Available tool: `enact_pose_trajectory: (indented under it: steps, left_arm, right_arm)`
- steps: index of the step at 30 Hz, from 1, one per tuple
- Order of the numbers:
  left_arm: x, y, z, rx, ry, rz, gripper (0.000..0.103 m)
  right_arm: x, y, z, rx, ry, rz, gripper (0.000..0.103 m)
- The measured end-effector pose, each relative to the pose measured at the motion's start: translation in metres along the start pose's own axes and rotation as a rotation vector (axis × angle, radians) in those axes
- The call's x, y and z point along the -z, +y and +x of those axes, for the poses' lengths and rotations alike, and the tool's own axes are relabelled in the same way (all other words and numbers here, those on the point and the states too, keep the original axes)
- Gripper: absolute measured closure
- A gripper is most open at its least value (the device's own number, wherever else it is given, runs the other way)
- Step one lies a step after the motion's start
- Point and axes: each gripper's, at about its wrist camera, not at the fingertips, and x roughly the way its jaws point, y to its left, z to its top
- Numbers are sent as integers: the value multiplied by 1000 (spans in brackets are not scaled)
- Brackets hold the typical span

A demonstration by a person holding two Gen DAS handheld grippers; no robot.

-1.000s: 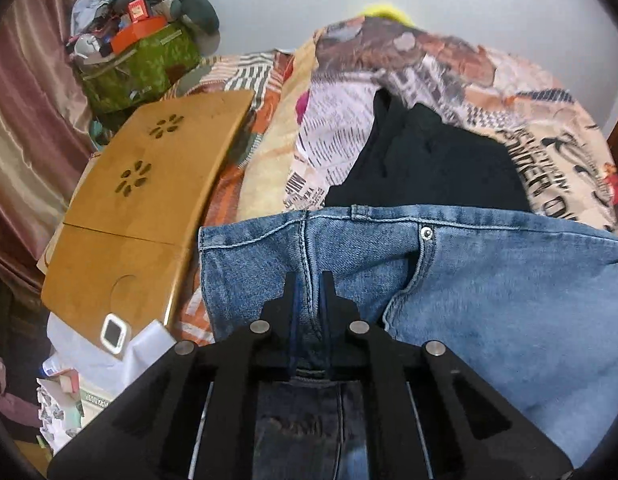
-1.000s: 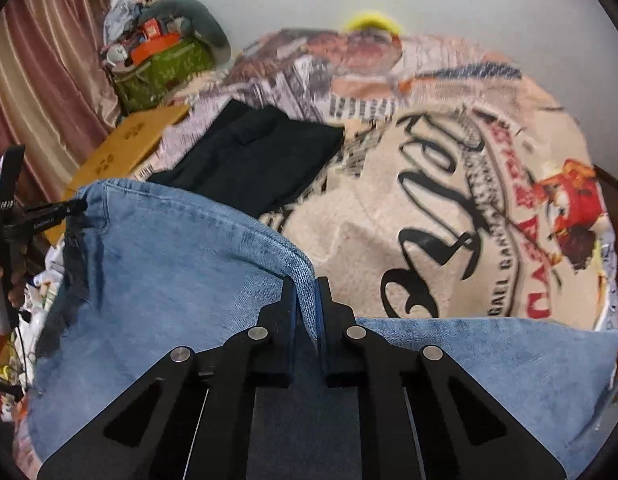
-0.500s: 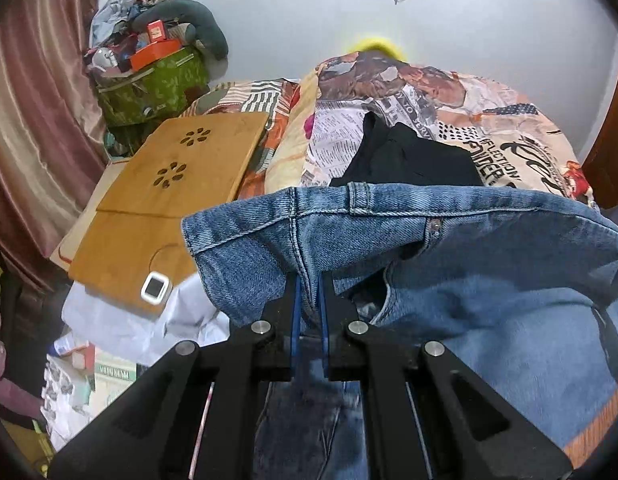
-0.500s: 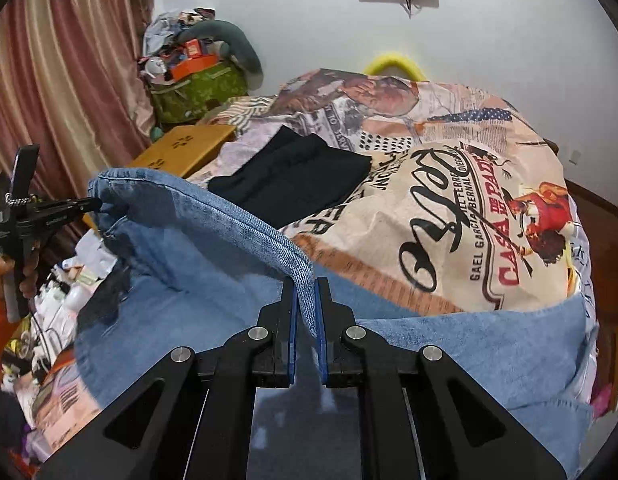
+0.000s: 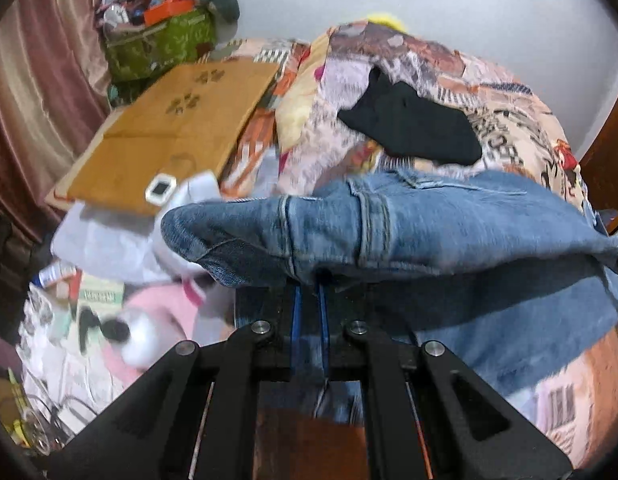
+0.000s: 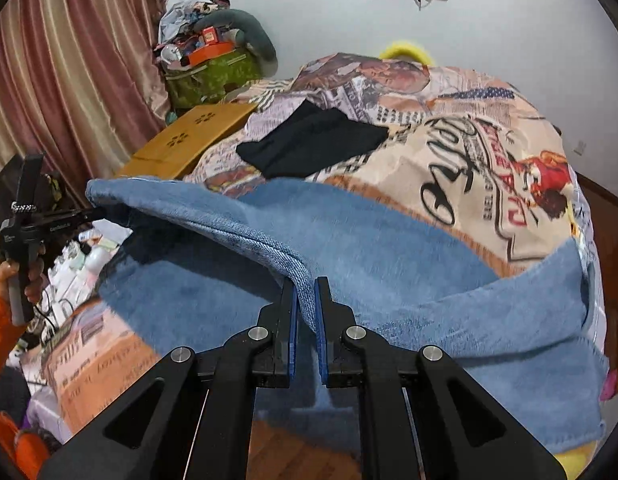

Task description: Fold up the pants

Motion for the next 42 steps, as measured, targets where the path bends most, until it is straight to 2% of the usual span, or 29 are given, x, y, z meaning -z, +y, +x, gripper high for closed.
enact_pose_trajectory:
  steps: [5, 10, 14, 21, 23, 24, 26, 28, 29, 31, 33, 35, 39, 42]
  left_arm:
    - [29, 2, 15, 9, 86, -16, 94]
    - [45, -4, 18, -24, 134, 43, 92]
    - [40, -6, 0, -50, 119, 58, 92]
    - [22, 0, -35, -47, 59, -5, 92]
    - [13, -2, -45, -48, 28, -9, 92]
    - [8, -2, -50, -46, 16, -11, 90]
    - [-2, -3, -54, -46, 0, -13, 84]
    - [-14, -8, -57, -46, -22, -6, 72]
    - [-21, -11, -57, -48, -35, -1, 68]
    - [-33, -18, -56, -41, -51, 4, 53]
    - [-45, -27, -52, -15, -62, 7, 47]
    - [-59, -39, -47, 10, -70, 15, 37]
    - [-83, -66, -33, 1, -86, 45, 15]
    - [-103, -86, -18, 8, -82, 58, 11]
  right_arm:
    - [15, 1, 4, -9, 36, 31, 96]
    - [21, -1, 1, -22, 50, 58, 95]
    - [22, 4, -5, -19, 56, 45, 91]
    - [19, -4, -23, -21, 35, 88, 91]
    - [17, -12, -30, -2, 29, 110, 84]
    - [16, -19, -35, 12, 13, 132, 76]
    - [14, -32, -43, 43, -20, 169, 67]
    - [12, -45, -50, 79, -42, 204, 57]
    - [11, -57, -55, 107, -57, 230, 56]
    - [9, -71, -62, 140, -71, 267, 52]
    - [7, -89, -68, 174, -86, 307, 48]
    - [5, -108, -71, 207, -94, 339, 46]
    - [0, -145, -71, 271, -93, 378, 46]
    - [-3, -169, -67, 301, -91, 404, 46]
